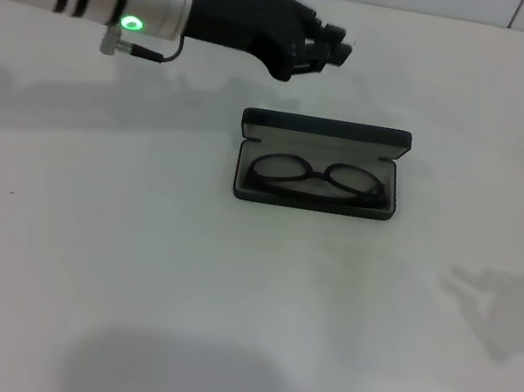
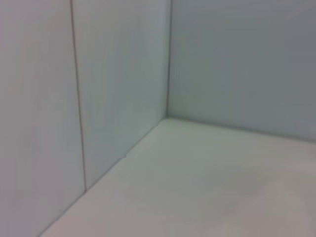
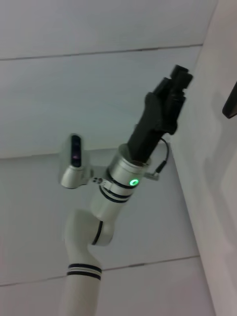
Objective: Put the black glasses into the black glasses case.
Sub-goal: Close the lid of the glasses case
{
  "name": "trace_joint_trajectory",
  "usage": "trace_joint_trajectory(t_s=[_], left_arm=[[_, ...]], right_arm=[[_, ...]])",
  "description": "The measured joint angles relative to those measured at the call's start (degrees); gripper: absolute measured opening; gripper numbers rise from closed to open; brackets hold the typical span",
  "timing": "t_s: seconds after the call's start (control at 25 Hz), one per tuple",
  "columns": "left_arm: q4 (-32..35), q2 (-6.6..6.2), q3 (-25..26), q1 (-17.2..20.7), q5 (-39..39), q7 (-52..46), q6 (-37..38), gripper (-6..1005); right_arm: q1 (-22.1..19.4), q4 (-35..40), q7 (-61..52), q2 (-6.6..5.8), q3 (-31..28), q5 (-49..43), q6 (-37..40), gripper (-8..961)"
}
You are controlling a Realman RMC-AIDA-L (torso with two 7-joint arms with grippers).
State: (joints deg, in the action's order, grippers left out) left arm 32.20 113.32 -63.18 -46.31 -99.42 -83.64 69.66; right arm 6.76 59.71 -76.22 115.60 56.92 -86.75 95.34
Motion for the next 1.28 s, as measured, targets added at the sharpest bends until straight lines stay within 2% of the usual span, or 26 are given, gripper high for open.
trace_joint_trajectory(t_s=[0.4, 0.84, 0.96, 1.04, 1.28], left_arm=[[-0.4, 1.16, -0.4, -0.9, -6.8, -5.2, -0.8, 251], [-0.5, 3.84, -0.4, -1.7, -9.5, -5.4, -3.6, 293], [-0.5, 4.6, -0.4, -1.8, -10.5, -5.3, -5.0, 355], [-0.6, 4.85, -0.4, -1.8, -10.8, -5.3, -5.6, 397], [-0.9, 5.24, -0.4, -1.8, -11.0, -5.7, -6.6, 395]], right_arm=[[2.8, -5.2, 2.5, 0.06, -0.3, 0.7, -0.5, 138], [3.6, -7.2, 2.6, 0.23, -0.3, 0.5, -0.3, 139], [3.8, -7.9, 2.6, 0.23, -0.3, 0.4, -0.3, 139], [4.0, -8.5, 2.6, 0.24, -0.3, 0.4, -0.4, 139], [4.4, -9.4, 2.9, 0.24, -0.2, 0.3, -0.6, 139]])
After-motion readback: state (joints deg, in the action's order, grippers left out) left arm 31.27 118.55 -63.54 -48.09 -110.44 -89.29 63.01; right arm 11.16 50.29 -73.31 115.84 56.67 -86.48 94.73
